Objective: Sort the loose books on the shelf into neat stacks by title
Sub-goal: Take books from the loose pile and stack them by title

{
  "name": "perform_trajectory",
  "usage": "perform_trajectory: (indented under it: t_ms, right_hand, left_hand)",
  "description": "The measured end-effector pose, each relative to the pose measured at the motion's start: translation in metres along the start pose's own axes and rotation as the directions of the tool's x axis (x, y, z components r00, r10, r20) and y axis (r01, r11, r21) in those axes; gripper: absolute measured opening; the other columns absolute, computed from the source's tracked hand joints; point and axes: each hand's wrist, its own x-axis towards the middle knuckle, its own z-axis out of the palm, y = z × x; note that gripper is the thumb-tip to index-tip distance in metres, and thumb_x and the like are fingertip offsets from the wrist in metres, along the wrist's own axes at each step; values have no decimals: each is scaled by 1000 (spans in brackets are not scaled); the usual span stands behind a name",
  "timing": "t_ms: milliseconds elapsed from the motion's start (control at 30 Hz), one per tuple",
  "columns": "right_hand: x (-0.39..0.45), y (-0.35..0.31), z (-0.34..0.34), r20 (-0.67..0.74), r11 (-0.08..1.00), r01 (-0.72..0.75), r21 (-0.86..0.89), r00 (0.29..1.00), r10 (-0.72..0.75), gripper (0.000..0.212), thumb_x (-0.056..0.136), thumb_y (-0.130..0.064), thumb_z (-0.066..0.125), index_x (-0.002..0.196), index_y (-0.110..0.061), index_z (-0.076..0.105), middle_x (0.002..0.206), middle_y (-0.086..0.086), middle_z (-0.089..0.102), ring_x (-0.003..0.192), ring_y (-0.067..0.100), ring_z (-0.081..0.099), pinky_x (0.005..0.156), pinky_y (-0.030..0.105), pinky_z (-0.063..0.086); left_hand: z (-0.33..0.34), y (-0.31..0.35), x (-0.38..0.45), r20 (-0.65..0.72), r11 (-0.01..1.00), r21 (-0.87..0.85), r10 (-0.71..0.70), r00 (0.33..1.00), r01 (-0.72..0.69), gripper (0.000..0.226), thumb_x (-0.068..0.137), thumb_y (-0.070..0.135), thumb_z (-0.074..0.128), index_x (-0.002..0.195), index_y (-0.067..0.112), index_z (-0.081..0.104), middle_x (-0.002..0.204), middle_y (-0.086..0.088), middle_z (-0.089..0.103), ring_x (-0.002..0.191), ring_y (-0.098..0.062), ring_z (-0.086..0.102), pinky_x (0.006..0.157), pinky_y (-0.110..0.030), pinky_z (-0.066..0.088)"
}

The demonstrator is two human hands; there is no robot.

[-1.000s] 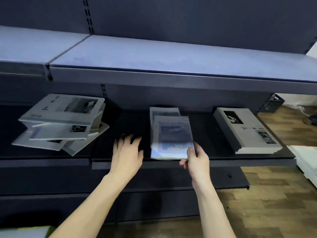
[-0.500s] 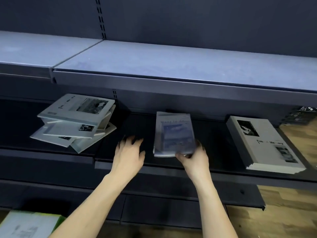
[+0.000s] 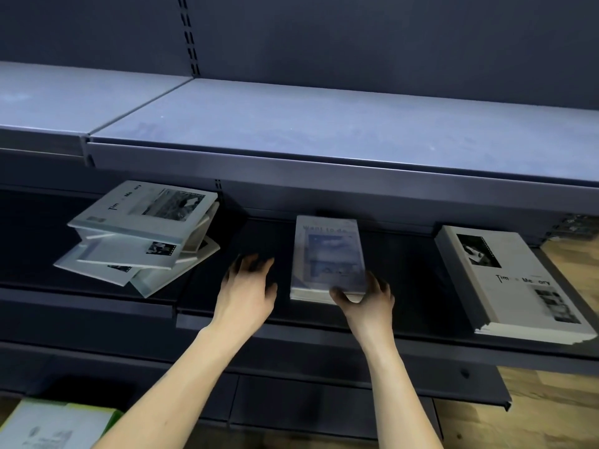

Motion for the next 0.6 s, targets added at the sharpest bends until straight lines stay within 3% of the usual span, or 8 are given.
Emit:
perform_trajectory:
  t_ms: [133, 233, 367, 500, 600]
  right_hand:
    - [-1, -2, -1, 18, 999, -31, 22, 999, 31, 90, 77, -52, 77, 148, -12, 41, 149, 13, 40, 139, 33, 31, 112, 44, 35]
    - [-5, -9, -4, -13, 999, -40, 24, 999, 40, 96, 77, -50, 79, 152, -10, 34, 155, 15, 31, 143, 35, 25, 115, 46, 31]
    - [-15, -30, -5, -48, 989, 128, 69, 991, -125, 83, 80, -50, 76, 149, -19, 42, 155, 7, 35, 146, 28, 20, 116, 49, 31]
    - [-37, -57, 12, 62, 944, 288, 164, 952, -301, 62, 86, -50, 69, 141, -28, 51, 150, -3, 44, 143, 16, 29, 117, 43, 32]
    - [-50, -69, 27, 147, 927, 329, 179, 923, -356, 62, 89, -53, 64, 145, -30, 49, 155, -4, 38, 148, 14, 21, 120, 46, 27]
  left_hand:
    - [1, -1, 0, 13, 1000, -1, -7, 1000, 7, 55, 97, 37, 50, 149, 27, 34, 152, -4, 33, 144, -27, 23, 113, -41, 34]
    - [1, -1, -7, -30, 1000, -22, 1, 1000, -1, 57, 96, 33, 53, 149, 24, 35, 147, -6, 40, 137, -28, 35, 107, -40, 40]
    - [1, -5, -21, -77, 999, -38, -14, 997, 11, 58, 94, 30, 56, 148, 23, 37, 141, -8, 46, 129, -29, 44, 103, -40, 42]
    - [-3, -20, -35, -103, 999, 1, -49, 993, 49, 57, 92, 29, 57, 146, 22, 40, 134, -11, 50, 125, -32, 45, 104, -44, 40]
    - [-7, -35, -43, -141, 996, 35, -74, 987, 80, 57, 90, 28, 59, 144, 19, 43, 129, -12, 53, 124, -33, 46, 107, -48, 37]
